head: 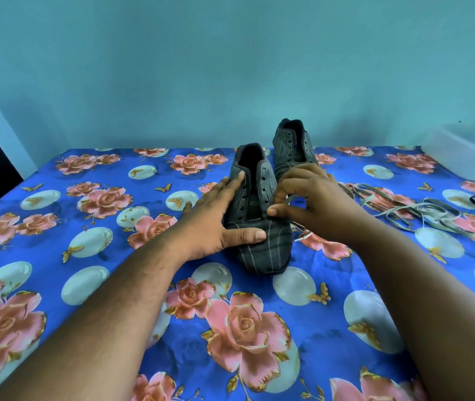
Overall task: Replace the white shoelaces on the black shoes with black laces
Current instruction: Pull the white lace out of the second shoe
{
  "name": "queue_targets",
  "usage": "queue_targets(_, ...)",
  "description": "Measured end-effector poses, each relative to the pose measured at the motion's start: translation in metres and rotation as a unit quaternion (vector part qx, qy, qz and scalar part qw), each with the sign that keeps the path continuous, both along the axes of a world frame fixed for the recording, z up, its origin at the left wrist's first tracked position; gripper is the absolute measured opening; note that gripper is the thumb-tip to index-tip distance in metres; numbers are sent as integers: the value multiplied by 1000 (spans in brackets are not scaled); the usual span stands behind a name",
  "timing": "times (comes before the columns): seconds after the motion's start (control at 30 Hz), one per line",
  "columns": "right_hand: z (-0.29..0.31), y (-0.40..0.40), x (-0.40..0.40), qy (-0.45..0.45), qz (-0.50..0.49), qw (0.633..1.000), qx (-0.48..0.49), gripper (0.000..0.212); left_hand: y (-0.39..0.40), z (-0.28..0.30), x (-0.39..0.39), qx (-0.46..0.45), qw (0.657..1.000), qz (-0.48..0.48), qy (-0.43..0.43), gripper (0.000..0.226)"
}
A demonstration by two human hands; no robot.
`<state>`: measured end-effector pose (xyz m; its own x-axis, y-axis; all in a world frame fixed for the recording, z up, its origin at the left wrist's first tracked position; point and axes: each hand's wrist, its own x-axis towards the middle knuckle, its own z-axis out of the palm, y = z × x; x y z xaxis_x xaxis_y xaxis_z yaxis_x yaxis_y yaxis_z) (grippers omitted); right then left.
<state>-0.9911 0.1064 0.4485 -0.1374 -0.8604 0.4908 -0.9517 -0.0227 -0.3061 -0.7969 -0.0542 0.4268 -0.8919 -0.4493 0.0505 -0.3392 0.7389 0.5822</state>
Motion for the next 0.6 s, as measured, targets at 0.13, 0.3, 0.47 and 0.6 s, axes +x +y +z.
queue_targets(0.13,-1,-3,-5,-37,-5,997,-62,20,0,0,0,6,1000,-2,6,129)
queue_targets(0.3,0,4,-19,-77,-142,980,-116,18,-2,-3,-1,19,1000,-11,14,129)
queue_targets(0.47,-19,-2,-4,52,-149,987,11,23,-8,-12,-5,83,994,-27,72,133)
queue_targets(0.6,-29,-2,6,56,-168,980,85,32,-8,-17,-6,97,991,-22,92,139)
